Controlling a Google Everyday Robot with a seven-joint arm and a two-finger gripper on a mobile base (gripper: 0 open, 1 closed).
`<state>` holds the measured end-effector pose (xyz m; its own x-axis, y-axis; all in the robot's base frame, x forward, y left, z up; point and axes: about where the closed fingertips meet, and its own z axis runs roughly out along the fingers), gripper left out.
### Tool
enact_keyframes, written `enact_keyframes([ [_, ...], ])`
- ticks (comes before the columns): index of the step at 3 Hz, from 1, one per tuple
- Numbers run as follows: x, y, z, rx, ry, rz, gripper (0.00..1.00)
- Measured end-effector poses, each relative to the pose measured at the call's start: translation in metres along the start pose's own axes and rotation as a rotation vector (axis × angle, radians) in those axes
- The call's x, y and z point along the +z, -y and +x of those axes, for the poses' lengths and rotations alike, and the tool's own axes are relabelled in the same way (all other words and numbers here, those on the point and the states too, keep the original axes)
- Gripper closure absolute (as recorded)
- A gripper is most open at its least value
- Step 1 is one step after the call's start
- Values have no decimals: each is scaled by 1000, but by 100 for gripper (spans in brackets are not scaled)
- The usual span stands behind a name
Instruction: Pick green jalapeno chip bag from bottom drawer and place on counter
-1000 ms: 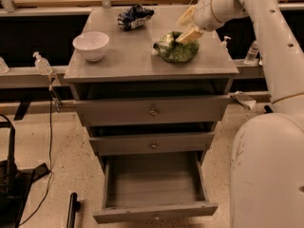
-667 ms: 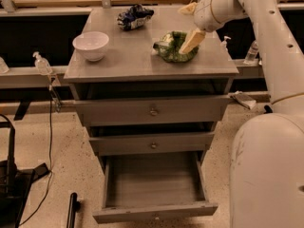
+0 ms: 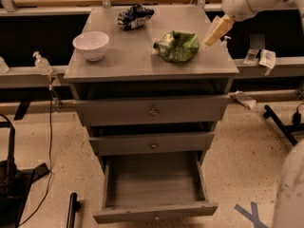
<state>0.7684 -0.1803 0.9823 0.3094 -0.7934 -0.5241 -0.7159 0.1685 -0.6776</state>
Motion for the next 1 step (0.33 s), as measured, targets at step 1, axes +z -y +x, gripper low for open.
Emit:
enact_keyframes([
  [1, -41, -9, 13, 60, -85, 2, 0],
])
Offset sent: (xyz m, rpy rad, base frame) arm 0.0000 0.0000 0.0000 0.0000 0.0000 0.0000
